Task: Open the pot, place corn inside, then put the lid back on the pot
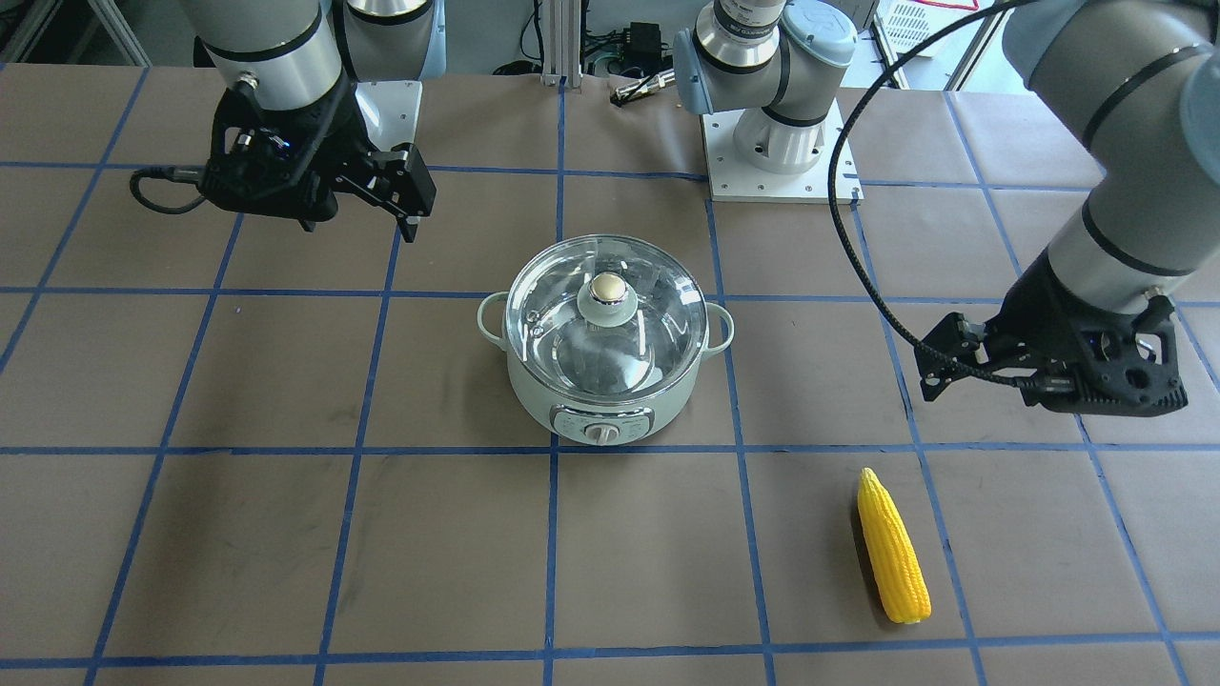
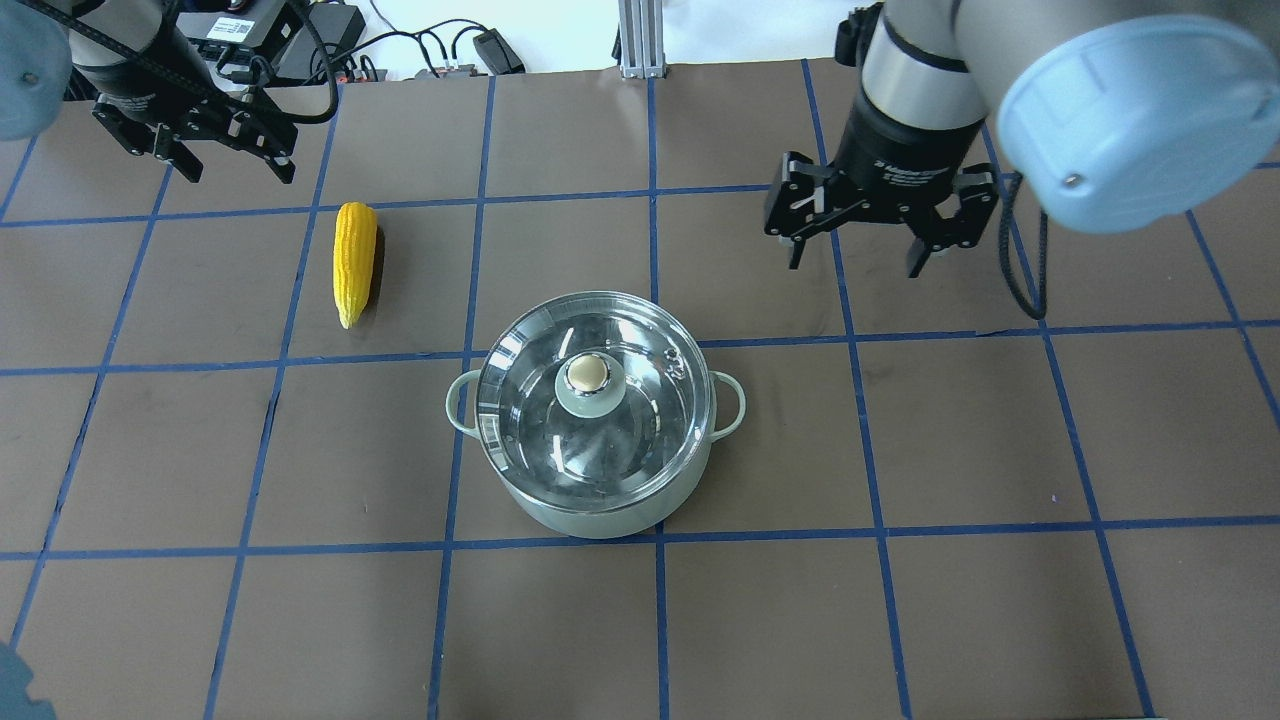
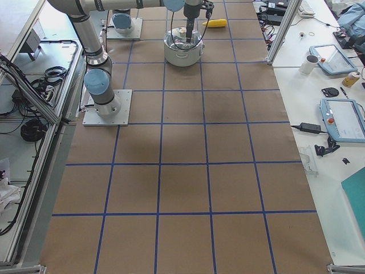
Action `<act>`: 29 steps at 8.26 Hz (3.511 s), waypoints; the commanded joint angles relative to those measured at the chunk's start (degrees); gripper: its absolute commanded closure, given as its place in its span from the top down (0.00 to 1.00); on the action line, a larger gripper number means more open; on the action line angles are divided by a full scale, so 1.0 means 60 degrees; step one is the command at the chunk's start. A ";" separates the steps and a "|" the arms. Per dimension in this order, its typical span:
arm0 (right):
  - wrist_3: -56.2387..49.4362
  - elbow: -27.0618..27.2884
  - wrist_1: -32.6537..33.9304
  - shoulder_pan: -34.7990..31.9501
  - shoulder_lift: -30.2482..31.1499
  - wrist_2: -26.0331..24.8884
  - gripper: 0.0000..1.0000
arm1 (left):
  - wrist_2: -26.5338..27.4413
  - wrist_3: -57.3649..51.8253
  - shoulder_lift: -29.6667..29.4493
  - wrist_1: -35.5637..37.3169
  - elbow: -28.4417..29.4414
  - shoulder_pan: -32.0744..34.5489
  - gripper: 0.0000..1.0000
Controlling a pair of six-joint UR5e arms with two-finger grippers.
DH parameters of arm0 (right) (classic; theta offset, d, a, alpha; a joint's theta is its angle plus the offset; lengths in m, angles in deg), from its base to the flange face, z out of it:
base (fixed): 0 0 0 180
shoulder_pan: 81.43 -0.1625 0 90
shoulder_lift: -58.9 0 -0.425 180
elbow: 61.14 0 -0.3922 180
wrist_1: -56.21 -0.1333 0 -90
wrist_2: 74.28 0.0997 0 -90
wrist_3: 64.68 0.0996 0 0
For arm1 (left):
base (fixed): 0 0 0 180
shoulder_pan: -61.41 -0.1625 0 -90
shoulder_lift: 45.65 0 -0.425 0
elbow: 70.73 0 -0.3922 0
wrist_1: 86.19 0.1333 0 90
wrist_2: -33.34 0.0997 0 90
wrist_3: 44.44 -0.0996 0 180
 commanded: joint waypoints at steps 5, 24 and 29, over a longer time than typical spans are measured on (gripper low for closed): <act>0.3611 0.0096 0.3479 -0.3429 -0.2522 0.0102 1.00 | -0.0098 0.0136 -0.2699 0.2567 -0.0048 -0.0027 1.00; 0.2429 -0.0445 0.1532 -0.2803 -0.1252 -0.0030 0.30 | 0.0063 0.0179 -0.2222 0.1725 0.0055 -0.0027 0.00; -0.1287 -0.0430 -0.0529 -0.0082 0.0243 -0.0365 0.29 | 0.0063 0.1933 -0.1021 0.1122 -0.0004 0.1140 0.00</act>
